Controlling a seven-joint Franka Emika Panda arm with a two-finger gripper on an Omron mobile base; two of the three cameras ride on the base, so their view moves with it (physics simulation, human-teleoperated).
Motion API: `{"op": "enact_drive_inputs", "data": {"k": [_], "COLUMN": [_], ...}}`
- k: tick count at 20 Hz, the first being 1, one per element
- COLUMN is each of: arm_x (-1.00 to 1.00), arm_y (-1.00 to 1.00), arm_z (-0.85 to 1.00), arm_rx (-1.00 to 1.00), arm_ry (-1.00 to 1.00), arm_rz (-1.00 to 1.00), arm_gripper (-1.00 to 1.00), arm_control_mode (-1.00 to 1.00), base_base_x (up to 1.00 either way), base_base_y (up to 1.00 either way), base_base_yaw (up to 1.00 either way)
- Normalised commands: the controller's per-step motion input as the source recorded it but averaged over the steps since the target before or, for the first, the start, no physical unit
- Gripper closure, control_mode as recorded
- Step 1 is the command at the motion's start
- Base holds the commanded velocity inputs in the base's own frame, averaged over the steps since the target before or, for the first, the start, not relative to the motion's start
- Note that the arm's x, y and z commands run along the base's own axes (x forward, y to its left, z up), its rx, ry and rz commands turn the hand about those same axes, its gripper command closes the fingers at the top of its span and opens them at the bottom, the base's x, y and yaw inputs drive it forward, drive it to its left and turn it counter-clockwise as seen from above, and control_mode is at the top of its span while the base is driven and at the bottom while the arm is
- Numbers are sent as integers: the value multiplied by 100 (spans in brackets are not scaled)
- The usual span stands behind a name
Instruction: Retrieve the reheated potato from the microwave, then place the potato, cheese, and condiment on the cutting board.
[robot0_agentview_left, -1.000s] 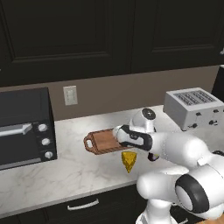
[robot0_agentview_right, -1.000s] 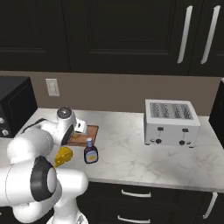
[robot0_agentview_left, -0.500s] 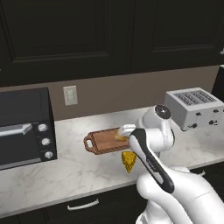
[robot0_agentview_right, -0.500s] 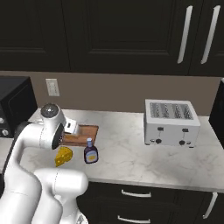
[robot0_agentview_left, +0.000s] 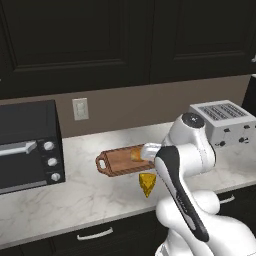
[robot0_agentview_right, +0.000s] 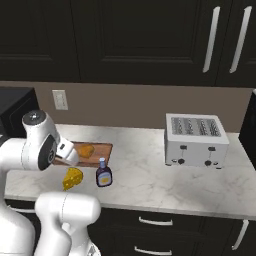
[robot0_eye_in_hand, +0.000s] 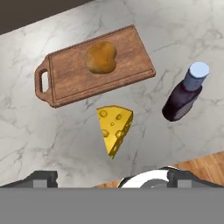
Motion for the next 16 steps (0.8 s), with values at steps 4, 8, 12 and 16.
{"op": "enact_drive_inputs", "data": {"k": [4,8,12,16], "arm_x": [-23,-8,0,0], "arm_y": [-11,-28,-6,2], "arm_z": [-1,-38,-45,-33], "arm_rx": [0,0,0,0], "arm_ry": [22,11,2,0], "arm_rz": [-17,-8,0,0], "arm_gripper": [-100,-100,-100,-100], "arm_control_mode": [-100,-100,-100,-100], "base_base_x": [0,0,0,0], "base_base_y": [0,0,0,0], "base_base_yaw": [0,0,0,0]}}
